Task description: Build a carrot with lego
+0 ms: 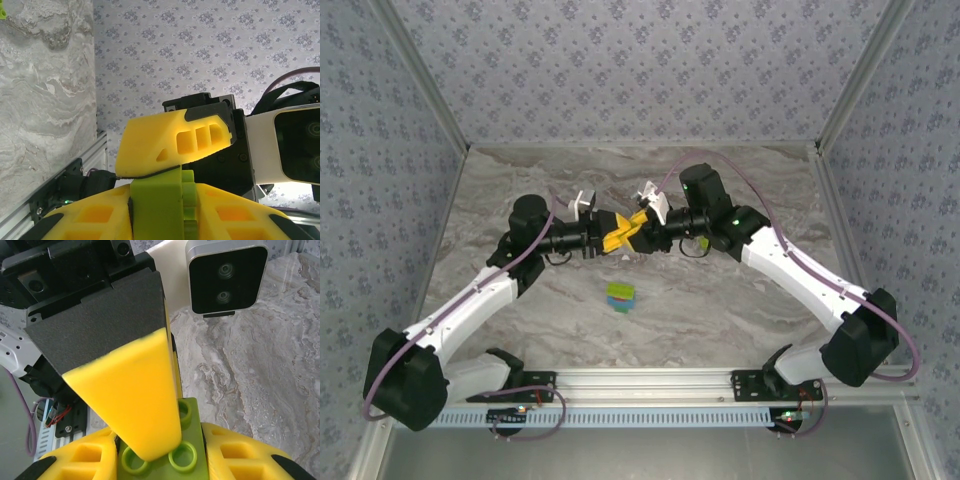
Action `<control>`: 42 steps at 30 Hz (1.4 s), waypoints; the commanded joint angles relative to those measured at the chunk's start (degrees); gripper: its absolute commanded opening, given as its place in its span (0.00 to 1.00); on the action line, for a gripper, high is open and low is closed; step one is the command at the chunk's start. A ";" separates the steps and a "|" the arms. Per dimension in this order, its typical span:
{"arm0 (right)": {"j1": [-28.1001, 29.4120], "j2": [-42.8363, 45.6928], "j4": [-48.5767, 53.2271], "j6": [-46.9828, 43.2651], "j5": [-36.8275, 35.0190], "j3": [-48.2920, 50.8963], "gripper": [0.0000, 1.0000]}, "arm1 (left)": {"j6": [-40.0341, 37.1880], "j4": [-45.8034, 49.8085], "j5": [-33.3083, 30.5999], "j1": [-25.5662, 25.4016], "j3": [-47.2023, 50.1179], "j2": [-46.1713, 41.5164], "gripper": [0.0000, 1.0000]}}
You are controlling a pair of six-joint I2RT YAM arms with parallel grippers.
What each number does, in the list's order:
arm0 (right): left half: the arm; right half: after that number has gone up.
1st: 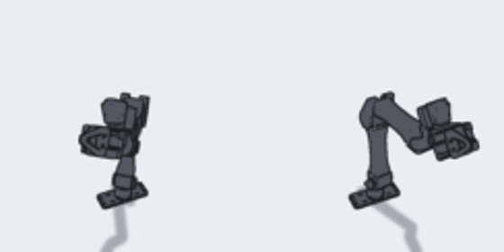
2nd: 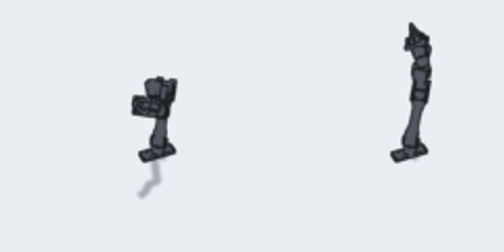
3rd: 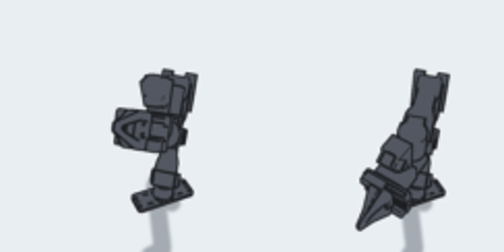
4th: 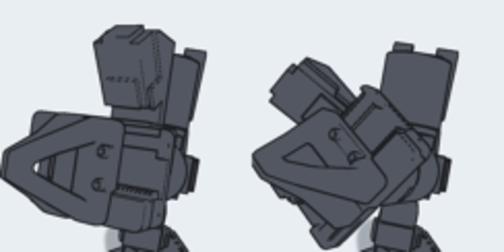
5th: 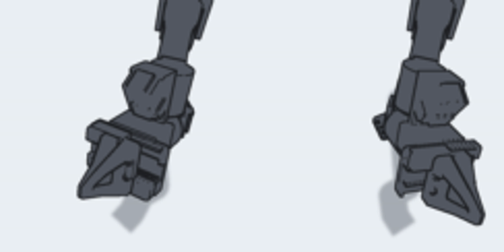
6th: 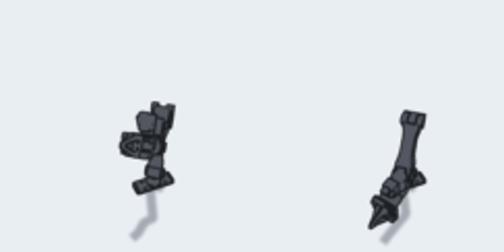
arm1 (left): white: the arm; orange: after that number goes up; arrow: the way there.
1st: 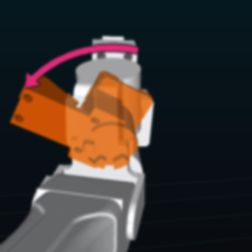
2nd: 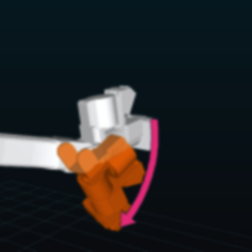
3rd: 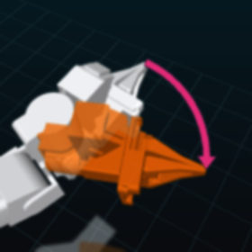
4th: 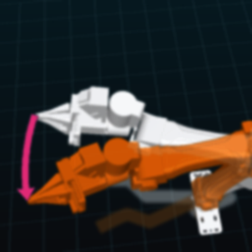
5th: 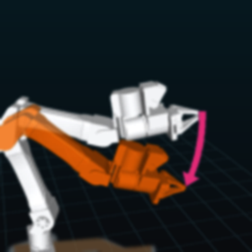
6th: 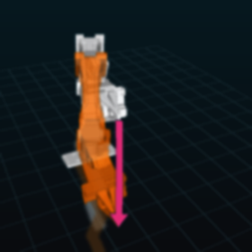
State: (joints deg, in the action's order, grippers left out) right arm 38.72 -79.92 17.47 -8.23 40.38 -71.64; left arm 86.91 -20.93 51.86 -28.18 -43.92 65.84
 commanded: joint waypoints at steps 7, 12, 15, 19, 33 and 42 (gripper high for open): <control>-0.21 -0.33 -2.04 -4.50 3.47 -1.01 0.49 | 1.08 -3.43 1.04 -0.56 -0.29 -1.68 0.29; -0.31 0.03 -3.31 -4.45 3.59 -0.76 0.62 | 1.06 -3.42 0.69 -0.57 0.22 -1.60 0.29; -0.47 0.55 -3.93 -4.08 3.04 -0.26 0.60 | 1.00 -3.60 0.54 -0.59 0.48 -1.60 0.30; -1.01 1.06 -3.77 -3.68 3.48 -0.08 0.49 | 0.96 -3.68 0.61 -0.62 0.39 -1.77 0.30; -1.13 0.56 -2.73 -3.07 4.44 -0.89 0.30 | -2.29 0.87 -0.07 -0.62 -0.48 -2.57 0.40; -5.11 0.13 -6.75 9.98 8.42 -1.16 0.23 | -26.92 35.80 -6.15 4.21 -9.61 -3.21 0.52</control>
State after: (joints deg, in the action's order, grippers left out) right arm 35.90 -79.94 14.44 -6.35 45.08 -71.61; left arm 71.70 -1.28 49.08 -26.61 -50.50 64.03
